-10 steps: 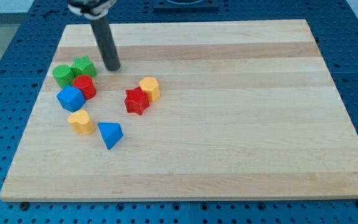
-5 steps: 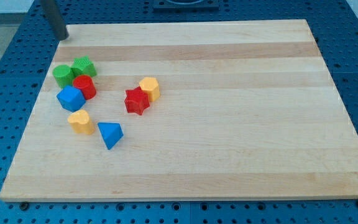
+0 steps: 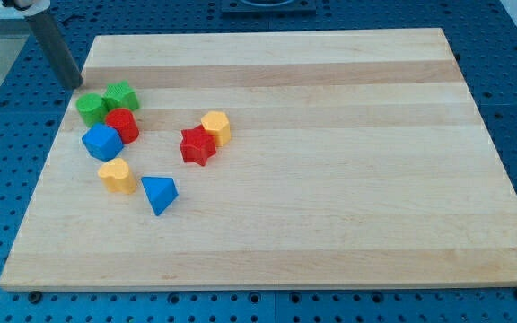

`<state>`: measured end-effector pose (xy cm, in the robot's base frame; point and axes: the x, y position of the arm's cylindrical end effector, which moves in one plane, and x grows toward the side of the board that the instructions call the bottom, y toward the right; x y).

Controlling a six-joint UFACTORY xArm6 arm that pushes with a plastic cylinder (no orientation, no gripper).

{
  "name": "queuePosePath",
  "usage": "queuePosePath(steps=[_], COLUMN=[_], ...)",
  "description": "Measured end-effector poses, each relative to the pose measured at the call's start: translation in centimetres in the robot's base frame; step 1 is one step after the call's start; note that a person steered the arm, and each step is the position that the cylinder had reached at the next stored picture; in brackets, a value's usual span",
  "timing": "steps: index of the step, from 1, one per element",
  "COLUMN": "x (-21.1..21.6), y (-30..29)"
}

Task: Point your arm at center left

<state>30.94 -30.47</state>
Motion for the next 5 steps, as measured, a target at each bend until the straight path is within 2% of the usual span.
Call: queuePosePath(steps=[2,3,4,5], x=[1.0,4.0,4.8,8.8], y=[0.0,0.0,0.0,0.6])
